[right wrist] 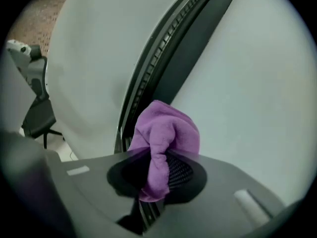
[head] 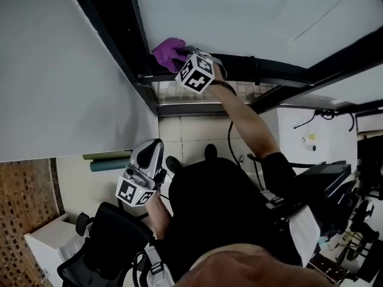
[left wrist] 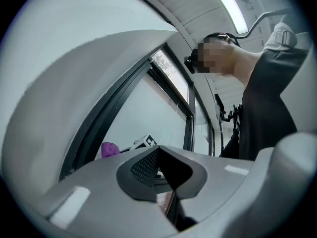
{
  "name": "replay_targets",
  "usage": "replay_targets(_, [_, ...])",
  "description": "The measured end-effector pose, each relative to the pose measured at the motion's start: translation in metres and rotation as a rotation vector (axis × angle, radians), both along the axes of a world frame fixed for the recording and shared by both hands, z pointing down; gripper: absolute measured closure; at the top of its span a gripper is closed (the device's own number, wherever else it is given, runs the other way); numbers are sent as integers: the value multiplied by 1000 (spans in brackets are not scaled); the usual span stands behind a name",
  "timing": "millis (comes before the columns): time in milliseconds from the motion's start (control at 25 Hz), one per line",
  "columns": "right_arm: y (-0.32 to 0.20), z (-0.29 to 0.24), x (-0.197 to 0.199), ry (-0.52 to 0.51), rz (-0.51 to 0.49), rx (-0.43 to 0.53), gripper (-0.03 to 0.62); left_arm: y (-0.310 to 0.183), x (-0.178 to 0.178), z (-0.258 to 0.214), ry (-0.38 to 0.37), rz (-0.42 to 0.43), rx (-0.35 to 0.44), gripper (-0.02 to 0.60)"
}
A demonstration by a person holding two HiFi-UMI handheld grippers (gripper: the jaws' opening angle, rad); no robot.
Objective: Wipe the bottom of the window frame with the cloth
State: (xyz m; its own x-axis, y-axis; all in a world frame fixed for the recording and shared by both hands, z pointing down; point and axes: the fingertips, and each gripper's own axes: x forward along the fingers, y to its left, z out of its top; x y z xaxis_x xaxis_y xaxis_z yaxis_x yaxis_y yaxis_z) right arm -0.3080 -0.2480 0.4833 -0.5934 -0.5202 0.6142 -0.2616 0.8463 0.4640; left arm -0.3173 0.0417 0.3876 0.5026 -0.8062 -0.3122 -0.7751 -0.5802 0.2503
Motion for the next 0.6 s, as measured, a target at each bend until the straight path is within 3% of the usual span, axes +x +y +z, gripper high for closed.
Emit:
replay_targets(120, [-7, 16, -56, -57, -5, -70, 529, 6, -9, -2, -3, -20, 10, 581])
replay_targets(280, [-13, 52, -90, 29, -44, -53, 531, 15, -27, -1, 9, -72, 11, 581])
replay_targets(440, [-10, 54, -78, 159, -112, 60, 531, 14, -26, 0, 5, -73, 7, 581])
replay_targets(600, [-20, 61, -23, 352, -103, 166, 533, 8, -9, -2, -7, -30, 8, 581])
